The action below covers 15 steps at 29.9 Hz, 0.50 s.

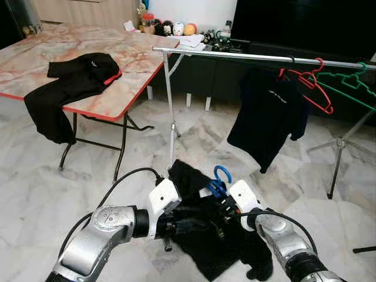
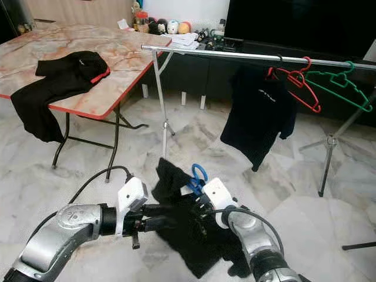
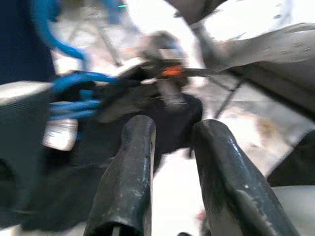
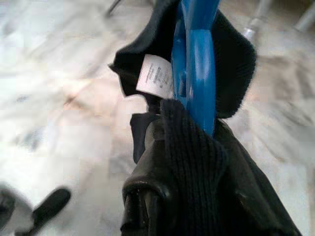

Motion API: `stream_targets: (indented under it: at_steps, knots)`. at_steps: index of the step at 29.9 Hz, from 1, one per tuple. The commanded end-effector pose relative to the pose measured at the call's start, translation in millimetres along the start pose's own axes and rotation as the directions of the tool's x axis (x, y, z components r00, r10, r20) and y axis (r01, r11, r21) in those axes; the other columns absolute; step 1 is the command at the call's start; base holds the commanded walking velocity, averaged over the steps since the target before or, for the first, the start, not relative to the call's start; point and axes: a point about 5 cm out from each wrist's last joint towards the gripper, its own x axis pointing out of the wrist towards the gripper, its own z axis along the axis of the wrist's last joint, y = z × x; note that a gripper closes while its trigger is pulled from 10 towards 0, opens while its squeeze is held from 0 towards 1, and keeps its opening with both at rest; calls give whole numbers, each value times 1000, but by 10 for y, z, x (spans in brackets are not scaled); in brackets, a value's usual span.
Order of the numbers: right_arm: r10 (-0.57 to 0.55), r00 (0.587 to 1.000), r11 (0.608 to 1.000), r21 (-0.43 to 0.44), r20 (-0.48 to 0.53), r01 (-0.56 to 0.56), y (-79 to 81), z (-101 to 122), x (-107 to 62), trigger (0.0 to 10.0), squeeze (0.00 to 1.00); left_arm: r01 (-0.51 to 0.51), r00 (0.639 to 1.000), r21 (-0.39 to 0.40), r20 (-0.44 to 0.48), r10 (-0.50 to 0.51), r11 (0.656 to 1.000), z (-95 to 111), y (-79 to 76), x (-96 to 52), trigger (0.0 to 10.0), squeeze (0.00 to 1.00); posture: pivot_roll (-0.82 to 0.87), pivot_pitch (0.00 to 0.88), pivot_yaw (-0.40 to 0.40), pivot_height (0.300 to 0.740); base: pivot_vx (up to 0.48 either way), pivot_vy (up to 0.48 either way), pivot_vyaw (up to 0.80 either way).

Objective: Hang hanger

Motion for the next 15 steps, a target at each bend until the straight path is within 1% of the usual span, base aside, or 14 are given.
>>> stream_targets:
  at_steps: [1,2,5,6,8,9,10,11,12,14,15]
  knots:
    - [104,995,992,-75,-15,-104,37,-54,-50,0,0,-63,997,43,-29,64,997,-2,98,-89,10000,1000,122,71,-32,740,0,0,0]
    - [131,991,986,-98,-27,-133,46,-80,-70,0,0,-64,997,46,-39,66,997,-13,106,-107,10000,1000,125,72,-35,740,0,0,0]
    - [178,980,968,-162,-87,-190,3,-183,-164,0,0,-46,996,58,-77,51,997,-49,108,-179,10000,1000,122,71,-36,740,0,0,0]
    - [174,979,964,-183,-103,-191,-61,-207,-219,0,0,-34,993,73,-114,42,997,-90,111,-218,10000,1000,122,70,-35,740,0,0,0]
    - [174,979,964,-186,-105,-191,-78,-210,-232,0,0,-31,991,79,-127,41,996,-105,114,-228,10000,1000,122,70,-35,740,0,0,0]
    - [219,968,948,-208,-125,-241,-86,-232,-276,0,0,-21,984,110,-173,40,994,-155,129,-246,10000,1000,122,70,-34,740,0,0,0]
    - [242,961,938,-221,-132,-266,-84,-238,-294,0,0,-14,982,116,-188,36,993,-170,132,-251,10000,1000,122,70,-34,740,0,0,0]
    - [261,956,930,-229,-137,-287,-82,-241,-307,0,0,-6,980,119,-197,30,993,-178,133,-253,10000,1000,122,70,-34,740,0,0,0]
    - [305,943,914,-240,-130,-329,-65,-226,-325,0,0,20,979,115,-204,4,993,-181,124,-248,10000,1000,123,69,-33,740,0,0,0]
    - [336,935,904,-241,-115,-354,-51,-202,-330,0,0,30,978,115,-207,-6,993,-187,122,-236,10000,1000,123,68,-32,740,0,0,0]
    - [378,920,889,-238,-98,-391,-24,-168,-328,0,0,37,971,137,-239,-4,990,-235,129,-208,10000,1000,123,68,-32,740,0,0,0]
